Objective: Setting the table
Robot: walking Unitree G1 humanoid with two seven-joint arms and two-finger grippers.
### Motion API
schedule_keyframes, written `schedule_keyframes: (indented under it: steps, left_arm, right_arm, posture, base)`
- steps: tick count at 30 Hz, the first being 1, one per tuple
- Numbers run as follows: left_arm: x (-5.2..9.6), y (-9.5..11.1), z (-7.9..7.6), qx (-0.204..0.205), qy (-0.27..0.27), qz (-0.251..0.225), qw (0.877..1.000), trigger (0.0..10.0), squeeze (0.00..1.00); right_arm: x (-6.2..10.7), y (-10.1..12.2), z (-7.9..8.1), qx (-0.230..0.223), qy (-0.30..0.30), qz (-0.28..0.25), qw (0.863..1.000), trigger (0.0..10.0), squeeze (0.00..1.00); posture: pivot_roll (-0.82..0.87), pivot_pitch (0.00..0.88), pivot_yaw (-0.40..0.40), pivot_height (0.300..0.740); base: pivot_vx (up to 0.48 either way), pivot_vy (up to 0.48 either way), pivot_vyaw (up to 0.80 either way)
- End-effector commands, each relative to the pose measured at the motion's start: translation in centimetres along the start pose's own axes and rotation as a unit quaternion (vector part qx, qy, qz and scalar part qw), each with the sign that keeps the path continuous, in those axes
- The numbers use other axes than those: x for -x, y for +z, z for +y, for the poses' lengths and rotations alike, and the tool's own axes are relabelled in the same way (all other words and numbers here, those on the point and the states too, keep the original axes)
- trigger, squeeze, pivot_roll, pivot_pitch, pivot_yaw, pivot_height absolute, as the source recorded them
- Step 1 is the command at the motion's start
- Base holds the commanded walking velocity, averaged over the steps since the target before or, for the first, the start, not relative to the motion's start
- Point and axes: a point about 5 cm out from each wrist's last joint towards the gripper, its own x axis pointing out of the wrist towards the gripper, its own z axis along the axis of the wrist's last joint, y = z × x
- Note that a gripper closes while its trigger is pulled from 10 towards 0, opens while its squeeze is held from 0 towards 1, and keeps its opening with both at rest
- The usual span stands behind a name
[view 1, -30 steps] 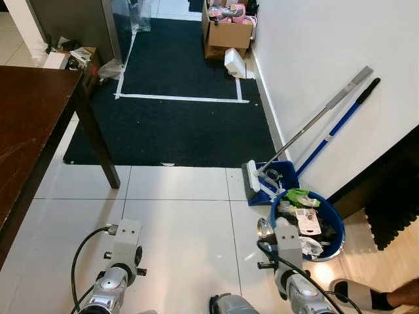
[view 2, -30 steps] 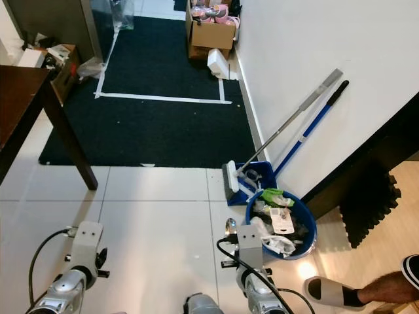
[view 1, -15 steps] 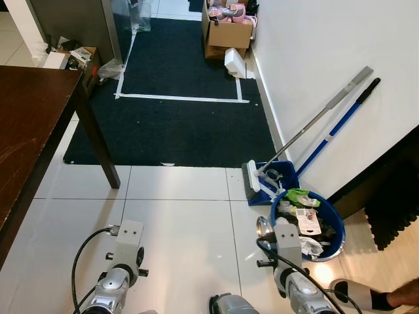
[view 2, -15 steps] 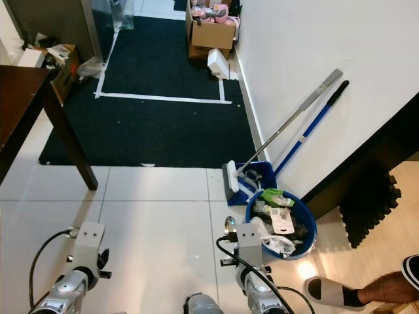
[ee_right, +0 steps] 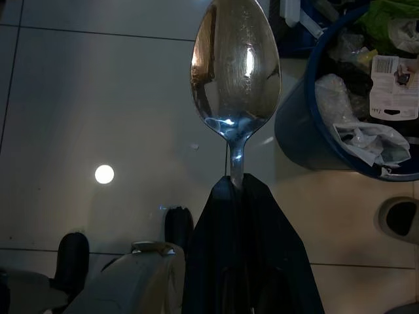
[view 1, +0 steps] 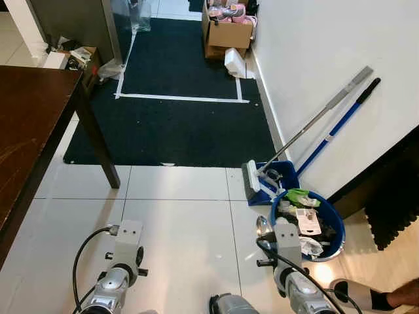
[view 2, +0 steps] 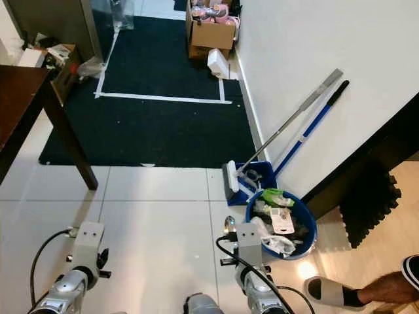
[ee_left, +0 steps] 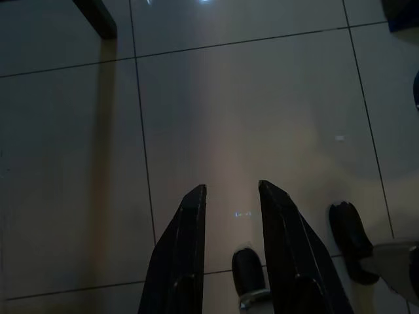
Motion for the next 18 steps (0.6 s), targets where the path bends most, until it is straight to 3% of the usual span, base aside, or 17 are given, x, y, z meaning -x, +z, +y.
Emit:
schedule_keyframes:
  steps: [1,15,16,18]
  left_arm:
    - [0.23,-0.8,-0.16,0.004,0.0,0.014,1.0,10.0,0.0]
    - [0.13,-0.52,-0.08,0.002,0.0,0.011,1.0,10.0,0.0]
    - [0.13,-0.5,-0.05,0.002,0.0,0.011,1.0,10.0,0.0]
    - [0.14,-0.54,-0.04,0.002,0.001,0.011,1.0,10.0,0.0]
  right_arm:
    - [0.15,-0.37,-0.16,-0.004,-0.005,0.004,1.0,10.0,0.0]
    - [0.18,-0.39,-0.01,-0.018,0.0,0.0,1.0,10.0,0.0]
    - [0.18,-0.34,0.13,-0.032,0.009,-0.003,0.999,0.0,0.0]
    - [0.16,-0.28,0.11,-0.029,0.007,-0.005,1.0,0.0,0.0]
  posture:
    - [0.04,0.077,-0.031,0.74]
    - [0.03,0.079,-0.028,0.74]
    - [0.03,0.077,-0.028,0.74]
    - [0.03,0.078,-0.028,0.74]
  base:
    - [0.0,0.0,0.0]
    - [0.0,0.0,0.0]
    - [0.0,0.0,0.0]
    - [0.0,0.0,0.0]
